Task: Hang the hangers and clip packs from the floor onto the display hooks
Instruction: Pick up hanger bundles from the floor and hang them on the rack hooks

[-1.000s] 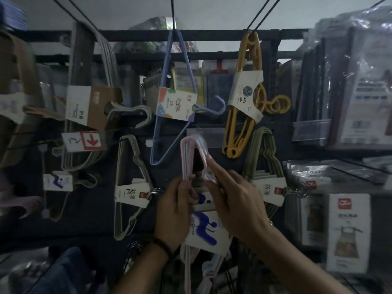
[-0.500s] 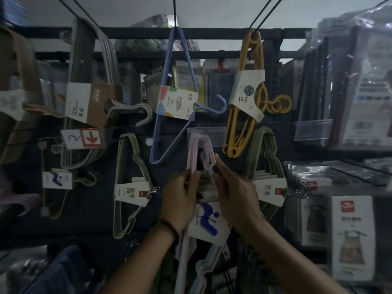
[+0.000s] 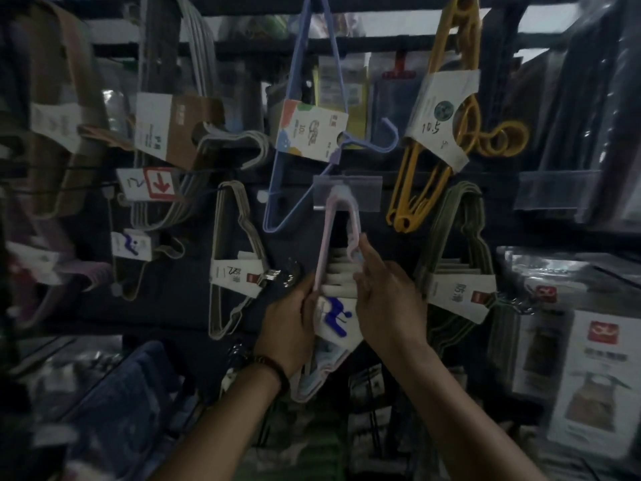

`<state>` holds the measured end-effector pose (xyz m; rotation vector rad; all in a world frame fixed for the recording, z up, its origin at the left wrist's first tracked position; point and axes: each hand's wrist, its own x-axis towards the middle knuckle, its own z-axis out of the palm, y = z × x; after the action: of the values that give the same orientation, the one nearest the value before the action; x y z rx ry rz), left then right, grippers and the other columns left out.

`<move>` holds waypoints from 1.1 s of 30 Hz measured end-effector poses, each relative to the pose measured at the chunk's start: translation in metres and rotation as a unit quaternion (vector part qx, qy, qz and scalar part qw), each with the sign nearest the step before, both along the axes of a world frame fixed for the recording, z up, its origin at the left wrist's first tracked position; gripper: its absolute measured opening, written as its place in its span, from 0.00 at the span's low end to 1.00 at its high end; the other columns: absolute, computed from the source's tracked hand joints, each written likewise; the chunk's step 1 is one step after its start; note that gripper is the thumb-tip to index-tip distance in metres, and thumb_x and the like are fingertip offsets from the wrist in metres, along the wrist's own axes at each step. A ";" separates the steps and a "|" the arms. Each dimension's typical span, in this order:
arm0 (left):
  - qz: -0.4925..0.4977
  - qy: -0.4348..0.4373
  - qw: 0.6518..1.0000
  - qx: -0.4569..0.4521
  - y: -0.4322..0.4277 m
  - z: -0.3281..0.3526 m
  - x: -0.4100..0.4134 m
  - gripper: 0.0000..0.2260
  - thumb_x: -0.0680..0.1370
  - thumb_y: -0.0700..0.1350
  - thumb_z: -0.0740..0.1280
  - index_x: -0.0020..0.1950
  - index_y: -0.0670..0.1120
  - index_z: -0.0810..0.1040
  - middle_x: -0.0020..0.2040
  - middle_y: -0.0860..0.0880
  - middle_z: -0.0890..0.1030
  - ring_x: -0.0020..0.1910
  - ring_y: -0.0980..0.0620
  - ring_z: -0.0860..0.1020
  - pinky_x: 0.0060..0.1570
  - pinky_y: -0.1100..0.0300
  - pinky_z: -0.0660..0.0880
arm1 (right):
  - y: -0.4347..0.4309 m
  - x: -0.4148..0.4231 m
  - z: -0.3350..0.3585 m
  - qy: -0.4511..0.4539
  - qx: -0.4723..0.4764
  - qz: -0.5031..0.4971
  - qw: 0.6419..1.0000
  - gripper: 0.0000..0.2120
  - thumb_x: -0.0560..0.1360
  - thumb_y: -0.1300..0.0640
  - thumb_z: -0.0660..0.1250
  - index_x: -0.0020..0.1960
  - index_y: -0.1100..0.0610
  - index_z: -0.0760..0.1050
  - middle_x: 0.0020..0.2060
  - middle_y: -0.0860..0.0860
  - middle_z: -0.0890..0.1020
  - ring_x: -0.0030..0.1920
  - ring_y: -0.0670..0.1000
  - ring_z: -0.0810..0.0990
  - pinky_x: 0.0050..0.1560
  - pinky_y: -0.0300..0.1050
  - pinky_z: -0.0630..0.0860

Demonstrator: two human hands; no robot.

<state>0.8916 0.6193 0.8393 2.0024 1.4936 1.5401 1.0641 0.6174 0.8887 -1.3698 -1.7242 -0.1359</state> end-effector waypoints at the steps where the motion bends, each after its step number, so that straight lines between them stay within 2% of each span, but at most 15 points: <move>1: -0.002 0.009 1.000 -0.005 -0.004 -0.005 -0.004 0.18 0.86 0.45 0.61 0.75 0.59 0.74 0.66 0.58 0.82 0.63 0.63 0.79 0.67 0.60 0.76 | -0.009 -0.003 -0.003 0.012 0.010 0.006 1.000 0.29 0.84 0.52 0.62 0.80 0.35 0.56 0.60 0.51 0.75 0.50 0.55 0.79 0.43 0.50 0.78; 4: 0.047 0.095 0.994 -0.023 -0.029 -0.028 -0.022 0.17 0.82 0.43 0.66 0.68 0.57 0.80 0.62 0.58 0.84 0.60 0.61 0.80 0.62 0.55 0.79 | -0.041 -0.020 -0.021 0.083 0.068 0.059 0.992 0.22 0.80 0.51 0.67 0.73 0.47 0.70 0.64 0.53 0.70 0.57 0.57 0.76 0.47 0.50 0.77; 6: 0.086 0.099 0.989 -0.064 -0.061 -0.052 -0.036 0.13 0.82 0.46 0.65 0.64 0.58 0.81 0.59 0.59 0.84 0.55 0.58 0.82 0.56 0.53 0.81 | -0.058 -0.039 -0.044 0.070 0.088 0.111 0.987 0.15 0.80 0.51 0.67 0.66 0.51 0.76 0.60 0.54 0.75 0.57 0.58 0.76 0.48 0.52 0.79; 7: 0.097 0.080 0.987 -0.095 -0.081 -0.067 -0.044 0.11 0.83 0.48 0.65 0.62 0.58 0.81 0.57 0.59 0.84 0.53 0.59 0.82 0.53 0.54 0.82 | -0.065 -0.050 -0.060 0.048 0.062 0.154 0.985 0.11 0.80 0.51 0.67 0.62 0.50 0.77 0.56 0.53 0.78 0.55 0.57 0.78 0.46 0.51 0.79; 9: 0.125 0.075 0.977 -0.158 -0.129 -0.098 -0.058 0.07 0.83 0.47 0.64 0.55 0.58 0.80 0.50 0.60 0.84 0.47 0.60 0.81 0.47 0.58 0.80 | -0.080 -0.072 -0.095 -0.019 -0.068 0.249 0.966 0.03 0.79 0.50 0.65 0.52 0.47 0.75 0.46 0.50 0.81 0.46 0.55 0.80 0.41 0.52 0.79; 12: 0.182 0.115 0.933 -0.288 -0.211 -0.160 -0.087 0.09 0.83 0.47 0.65 0.44 0.58 0.74 0.39 0.55 0.78 0.39 0.56 0.78 0.38 0.55 0.73 | -0.121 -0.112 -0.161 -0.155 -0.265 0.317 0.897 0.13 0.81 0.48 0.62 0.40 0.53 0.69 0.37 0.53 0.80 0.39 0.57 0.80 0.41 0.57 0.80; 14: 0.212 0.105 0.891 -0.388 -0.269 -0.208 -0.111 0.08 0.82 0.48 0.65 0.43 0.52 0.75 0.38 0.51 0.77 0.42 0.47 0.80 0.40 0.55 0.74 | -0.160 -0.143 -0.208 -0.196 -0.327 0.346 0.857 0.15 0.82 0.49 0.62 0.40 0.55 0.73 0.38 0.55 0.82 0.39 0.59 0.81 0.41 0.56 0.80; 15: 0.212 0.087 0.875 -0.426 -0.299 -0.231 -0.124 0.07 0.82 0.49 0.65 0.45 0.51 0.77 0.39 0.52 0.78 0.43 0.46 0.80 0.40 0.55 0.76 | -0.182 -0.160 -0.231 -0.214 -0.349 0.365 0.837 0.15 0.82 0.49 0.61 0.42 0.56 0.75 0.40 0.56 0.82 0.40 0.60 0.81 0.42 0.56 0.80; 17: 0.202 0.050 0.847 -0.489 -0.356 -0.266 -0.150 0.06 0.83 0.53 0.64 0.52 0.56 0.80 0.48 0.55 0.82 0.48 0.49 0.81 0.48 0.51 0.81 | -0.225 -0.194 -0.273 -0.232 -0.407 0.403 0.786 0.16 0.84 0.48 0.61 0.42 0.56 0.76 0.39 0.55 0.81 0.39 0.58 0.79 0.43 0.56 0.79; 19: 0.197 0.027 0.819 -0.538 -0.416 -0.291 -0.178 0.07 0.84 0.55 0.63 0.59 0.59 0.79 0.59 0.55 0.81 0.56 0.49 0.80 0.56 0.49 0.80 | -0.267 -0.229 -0.309 -0.244 -0.455 0.436 0.737 0.15 0.85 0.48 0.62 0.42 0.53 0.76 0.37 0.49 0.78 0.38 0.53 0.77 0.44 0.50 0.74; 21: 0.213 0.011 0.789 -0.576 -0.474 -0.315 -0.211 0.10 0.84 0.58 0.63 0.63 0.59 0.78 0.62 0.53 0.81 0.59 0.48 0.80 0.59 0.48 0.79 | -0.306 -0.264 -0.335 -0.274 -0.477 0.450 0.703 0.13 0.84 0.46 0.64 0.51 0.53 0.81 0.44 0.48 0.83 0.47 0.52 0.80 0.48 0.44 0.72; 23: 0.230 -0.021 0.764 -0.603 -0.532 -0.337 -0.244 0.11 0.84 0.59 0.63 0.63 0.58 0.78 0.63 0.53 0.82 0.60 0.47 0.80 0.60 0.48 0.78 | -0.341 -0.301 -0.364 -0.288 -0.499 0.454 0.680 0.16 0.81 0.43 0.66 0.56 0.54 0.83 0.50 0.50 0.86 0.53 0.52 0.84 0.51 0.44 0.77; 27: 0.273 -0.086 0.740 -0.608 -0.622 -0.366 -0.304 0.08 0.82 0.58 0.63 0.54 0.58 0.79 0.56 0.53 0.84 0.56 0.49 0.82 0.57 0.50 0.80 | -0.393 -0.367 -0.407 -0.302 -0.535 0.448 0.649 0.12 0.81 0.48 0.69 0.52 0.57 0.83 0.48 0.53 0.86 0.50 0.53 0.83 0.49 0.41 0.75; 30: 0.292 -0.104 0.720 -0.621 -0.665 -0.379 -0.335 0.09 0.84 0.52 0.63 0.58 0.53 0.82 0.55 0.53 0.84 0.55 0.52 0.82 0.56 0.58 0.78 | -0.413 -0.409 -0.426 -0.316 -0.563 0.440 0.624 0.11 0.81 0.49 0.68 0.54 0.56 0.83 0.50 0.51 0.86 0.51 0.52 0.83 0.51 0.43 0.79; 33: 0.302 -0.138 0.704 -0.628 -0.680 -0.407 -0.370 0.08 0.84 0.51 0.64 0.58 0.56 0.82 0.55 0.55 0.84 0.53 0.55 0.82 0.54 0.60 0.78 | -0.412 -0.458 -0.452 -0.333 -0.582 0.435 0.601 0.12 0.82 0.49 0.67 0.57 0.56 0.84 0.52 0.51 0.86 0.53 0.51 0.83 0.53 0.43 0.79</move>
<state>0.5212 -0.0610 0.4325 0.4742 2.2010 0.4394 0.6065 0.2051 0.4371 -1.0394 -3.1999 1.4620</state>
